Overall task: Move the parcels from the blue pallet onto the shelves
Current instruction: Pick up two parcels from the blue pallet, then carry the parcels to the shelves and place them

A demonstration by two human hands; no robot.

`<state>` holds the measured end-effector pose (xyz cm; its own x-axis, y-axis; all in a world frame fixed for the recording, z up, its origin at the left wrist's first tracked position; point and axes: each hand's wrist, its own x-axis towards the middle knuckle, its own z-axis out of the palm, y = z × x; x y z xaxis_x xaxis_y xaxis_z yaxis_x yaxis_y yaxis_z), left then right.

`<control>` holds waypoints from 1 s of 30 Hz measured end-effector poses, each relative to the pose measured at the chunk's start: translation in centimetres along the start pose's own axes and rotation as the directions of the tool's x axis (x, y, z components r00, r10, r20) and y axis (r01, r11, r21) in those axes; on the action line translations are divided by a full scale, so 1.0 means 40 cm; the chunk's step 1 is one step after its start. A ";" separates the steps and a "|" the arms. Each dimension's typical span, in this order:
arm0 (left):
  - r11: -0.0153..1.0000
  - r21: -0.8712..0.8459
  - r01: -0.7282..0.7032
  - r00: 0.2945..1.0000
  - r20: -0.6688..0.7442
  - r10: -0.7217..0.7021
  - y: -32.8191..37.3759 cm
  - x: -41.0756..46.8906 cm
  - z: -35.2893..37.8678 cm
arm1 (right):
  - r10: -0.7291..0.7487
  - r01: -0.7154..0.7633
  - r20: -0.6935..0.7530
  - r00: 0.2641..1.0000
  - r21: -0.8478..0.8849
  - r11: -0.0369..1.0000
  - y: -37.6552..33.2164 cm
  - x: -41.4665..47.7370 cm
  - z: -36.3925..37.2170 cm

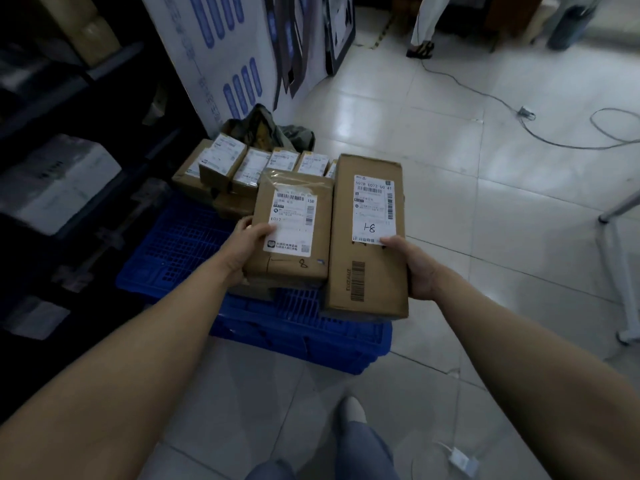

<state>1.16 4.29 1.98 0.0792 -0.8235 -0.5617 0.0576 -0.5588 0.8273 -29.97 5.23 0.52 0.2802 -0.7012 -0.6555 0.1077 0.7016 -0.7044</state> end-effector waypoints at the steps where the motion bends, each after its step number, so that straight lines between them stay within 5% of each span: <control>1: 1.000 -0.024 -0.011 1.000 0.004 0.012 0.028 -0.026 -0.027 | -0.014 0.014 0.009 1.000 -0.010 1.000 -0.025 -0.013 0.026; 12: 0.938 -0.222 -0.264 0.944 -0.260 0.204 0.176 -0.325 -0.386 | -0.167 0.210 0.279 0.946 -0.133 0.968 -0.225 -0.062 0.457; 21: 0.848 -0.360 -0.390 0.800 -0.588 0.119 0.067 -0.685 -0.616 | 0.036 0.182 0.596 0.802 -0.301 0.936 -0.214 -0.054 0.861; 26: 0.763 -0.419 -0.492 0.658 -0.753 0.011 -0.091 -0.891 -0.613 | 0.174 0.249 0.747 0.642 -0.417 0.874 -0.131 -0.100 1.040; 30: 0.715 -0.406 -0.569 0.464 -0.876 -0.128 -0.230 -1.054 -0.565 | 0.313 0.283 0.809 0.498 -0.493 0.823 -0.016 -0.180 1.157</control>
<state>19.80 46.36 17.96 0.9014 -0.2249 -0.3699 0.4005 0.1084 0.9099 12.10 15.70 18.29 0.9448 -0.0269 -0.3266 -0.3018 0.3165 -0.8993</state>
